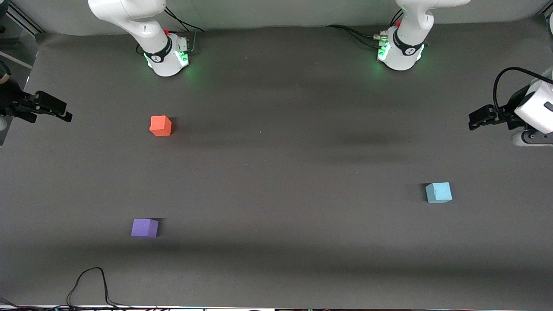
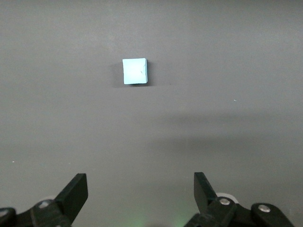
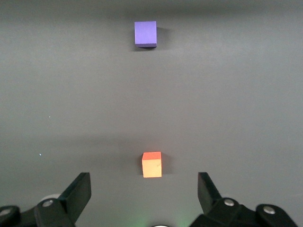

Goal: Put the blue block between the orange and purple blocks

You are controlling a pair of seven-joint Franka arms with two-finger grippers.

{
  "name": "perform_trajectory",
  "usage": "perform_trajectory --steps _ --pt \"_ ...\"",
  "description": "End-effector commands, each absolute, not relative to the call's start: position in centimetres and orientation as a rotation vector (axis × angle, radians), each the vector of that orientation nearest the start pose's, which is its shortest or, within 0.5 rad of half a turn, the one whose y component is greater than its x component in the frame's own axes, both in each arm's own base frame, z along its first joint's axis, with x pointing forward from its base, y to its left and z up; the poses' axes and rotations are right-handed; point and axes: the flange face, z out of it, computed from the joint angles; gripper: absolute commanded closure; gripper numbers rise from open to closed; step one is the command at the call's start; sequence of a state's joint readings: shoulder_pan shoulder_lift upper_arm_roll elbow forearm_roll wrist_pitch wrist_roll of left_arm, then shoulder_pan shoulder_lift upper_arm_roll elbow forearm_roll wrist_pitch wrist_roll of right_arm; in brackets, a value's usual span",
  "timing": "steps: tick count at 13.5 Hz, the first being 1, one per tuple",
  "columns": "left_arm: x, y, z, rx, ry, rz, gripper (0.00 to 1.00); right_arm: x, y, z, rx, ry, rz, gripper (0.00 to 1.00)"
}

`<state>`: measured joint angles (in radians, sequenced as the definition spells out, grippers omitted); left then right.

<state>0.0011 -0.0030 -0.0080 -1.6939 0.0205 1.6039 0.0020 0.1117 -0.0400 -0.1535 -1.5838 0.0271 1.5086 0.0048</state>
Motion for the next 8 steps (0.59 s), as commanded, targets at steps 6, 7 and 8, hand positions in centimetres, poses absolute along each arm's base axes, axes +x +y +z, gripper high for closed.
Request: perform_trajectory --steps 6,7,8 --pt "55.6 0.4 55.9 -3.146 0.011 0.174 0.0 52.9 -1.8 63.7 -3.113 0.07 0.06 0.0" --pt "56.2 1.0 55.4 -3.148 0.025 0.152 0.0 53.0 -1.8 63.7 -3.113 0.07 0.063 0.0" --pt "56.9 2.3 54.5 -3.15 -0.001 0.137 0.0 53.0 -1.7 63.6 -3.113 0.067 0.065 0.0"
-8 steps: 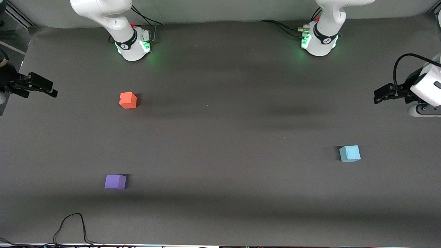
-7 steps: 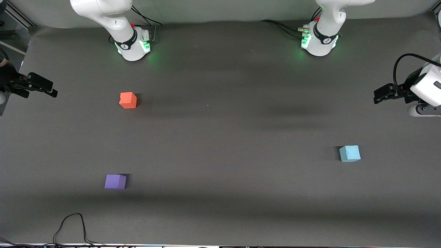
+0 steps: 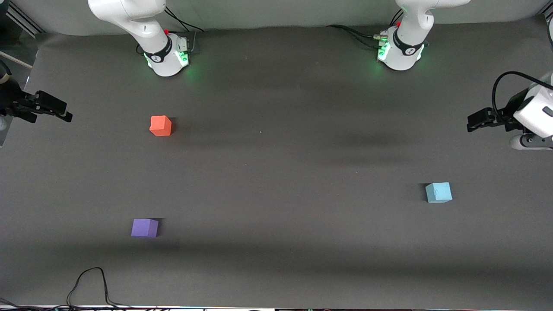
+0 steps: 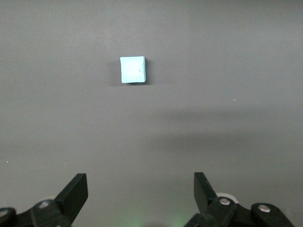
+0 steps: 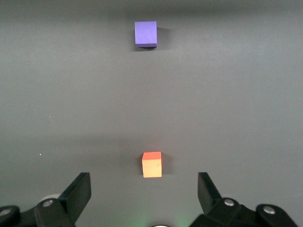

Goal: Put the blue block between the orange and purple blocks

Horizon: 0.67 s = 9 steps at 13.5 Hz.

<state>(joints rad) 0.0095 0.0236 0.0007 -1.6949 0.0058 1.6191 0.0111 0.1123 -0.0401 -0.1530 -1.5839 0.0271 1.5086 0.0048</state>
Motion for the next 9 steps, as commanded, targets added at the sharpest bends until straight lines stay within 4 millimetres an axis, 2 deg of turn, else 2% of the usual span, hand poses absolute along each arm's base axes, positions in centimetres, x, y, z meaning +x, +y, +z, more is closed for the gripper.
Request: perform_trajectory --steps 1,3,4,7,9 --pt "57.8 2.8 53.5 -3.15 -0.014 0.118 0.0 53.0 -1.8 63.6 -3.113 0.07 0.065 0.0" --pt "59.9 4.3 50.2 -3.146 -0.042 0.089 0.0 53.1 -1.8 63.5 -3.113 0.07 0.067 0.0" --pt "61.1 4.4 48.1 -3.145 -0.045 0.075 0.0 53.2 -1.8 63.4 -3.114 0.07 0.07 0.0" --pt "64.0 4.4 40.6 -3.146 -0.041 0.091 0.0 53.1 -1.8 63.4 -3.113 0.07 0.07 0.0" --pt "65.2 4.2 35.9 -3.146 -0.034 0.096 0.0 53.3 -1.9 63.3 -3.114 0.07 0.072 0.0"
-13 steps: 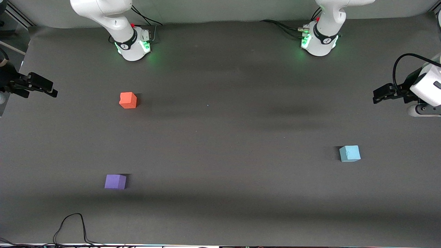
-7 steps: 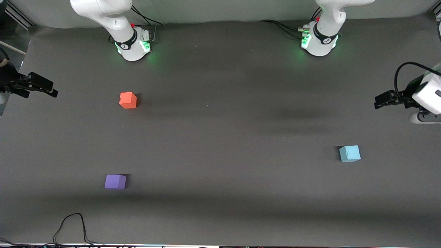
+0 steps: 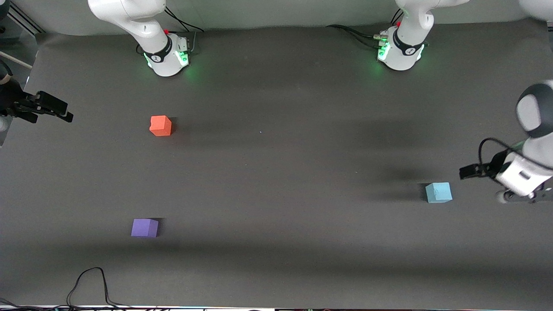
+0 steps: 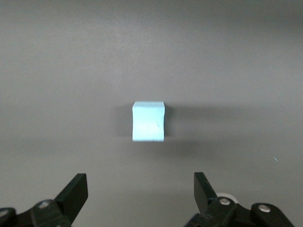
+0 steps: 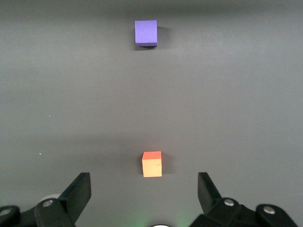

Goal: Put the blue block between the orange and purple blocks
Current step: 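Reach the left gripper down to the light blue cube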

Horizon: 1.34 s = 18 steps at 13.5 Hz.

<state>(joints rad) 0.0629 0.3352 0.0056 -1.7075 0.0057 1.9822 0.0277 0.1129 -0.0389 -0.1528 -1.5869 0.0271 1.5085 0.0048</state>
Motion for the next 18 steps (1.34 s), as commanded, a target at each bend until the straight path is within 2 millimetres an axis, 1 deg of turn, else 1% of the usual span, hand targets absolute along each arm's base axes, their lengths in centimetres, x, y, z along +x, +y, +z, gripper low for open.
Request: perform_trajectory --steps 1,2,4,5,6,8,10,12,14,15,16,17,18 --pt "65.7 3.9 33.8 -3.144 -0.026 0.092 0.0 53.1 -1.7 63.6 -3.113 0.067 0.065 0.0" --pt "65.9 3.7 31.8 -3.144 -0.021 0.077 0.0 53.0 -1.7 63.8 -3.113 0.062 0.058 0.0" --pt "65.8 3.8 27.7 -3.142 -0.022 0.041 0.0 53.3 -1.9 63.2 -3.114 0.07 0.074 0.0" --pt "65.7 3.8 26.3 -3.142 -0.026 0.022 0.0 53.4 -1.9 63.1 -3.114 0.07 0.074 0.0" --pt "65.7 3.8 25.4 -3.142 -0.029 0.017 0.0 53.4 -1.9 63.1 -3.114 0.07 0.074 0.0" --pt "65.4 4.2 23.5 -3.142 -0.043 0.058 0.0 53.4 -2.0 63.1 -3.114 0.072 0.072 0.0" --pt "64.5 3.9 21.9 -3.142 -0.058 0.115 0.0 53.2 -2.0 63.2 -3.113 0.075 0.077 0.0" --pt "63.4 4.1 20.8 -3.143 -0.066 0.171 0.0 53.1 -2.5 63.4 -3.112 0.02 0.071 0.0" --pt "63.2 3.8 20.7 -3.143 -0.059 0.185 0.0 52.7 -3.1 63.6 -3.106 0.009 0.089 0.0" --pt "63.1 3.9 20.6 -3.143 -0.065 0.193 0.0 52.7 -3.1 63.6 -3.106 0.009 0.089 0.0" --pt "63.1 3.9 20.5 -3.143 -0.065 0.195 0.15 52.7 -3.1 63.6 -3.103 0.013 0.089 0.0" --pt "63.2 4.0 20.6 -3.144 -0.066 0.193 0.43 52.7 -2.9 63.6 -3.103 0.011 0.089 0.0" --pt "63.2 4.1 20.6 -3.143 -0.073 0.193 0.6 52.8 -2.7 63.5 -3.103 0.009 0.094 0.0"
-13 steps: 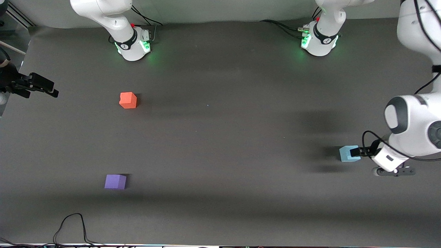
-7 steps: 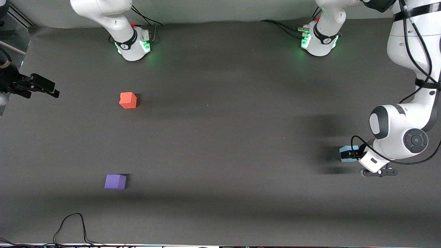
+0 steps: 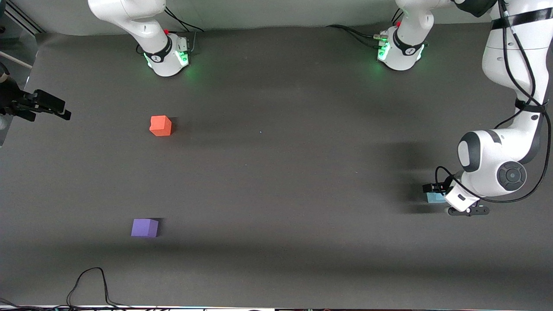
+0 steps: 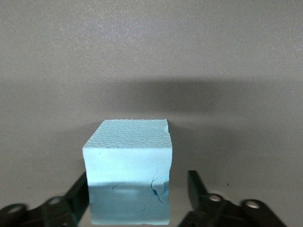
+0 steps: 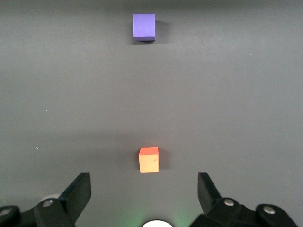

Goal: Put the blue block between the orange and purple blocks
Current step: 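Close the left gripper on the light blue cube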

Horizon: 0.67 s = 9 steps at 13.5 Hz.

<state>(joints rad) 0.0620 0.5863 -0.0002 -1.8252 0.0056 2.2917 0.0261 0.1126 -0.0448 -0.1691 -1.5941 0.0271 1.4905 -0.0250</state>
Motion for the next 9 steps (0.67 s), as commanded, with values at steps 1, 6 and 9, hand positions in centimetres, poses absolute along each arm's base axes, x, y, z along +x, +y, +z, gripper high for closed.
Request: perform_trajectory --steps 1,6,9 --pt "63.2 4.1 20.7 -3.144 -0.073 0.193 0.66 52.8 -2.7 63.4 -3.102 0.009 0.096 0.0" --pt "64.3 4.4 25.9 -3.146 -0.075 0.087 0.69 52.8 -2.3 63.5 -3.103 0.006 0.094 0.0" --pt "64.4 4.2 34.7 -3.146 -0.07 0.137 0.69 52.9 -2.2 63.5 -3.104 0.004 0.092 0.0"
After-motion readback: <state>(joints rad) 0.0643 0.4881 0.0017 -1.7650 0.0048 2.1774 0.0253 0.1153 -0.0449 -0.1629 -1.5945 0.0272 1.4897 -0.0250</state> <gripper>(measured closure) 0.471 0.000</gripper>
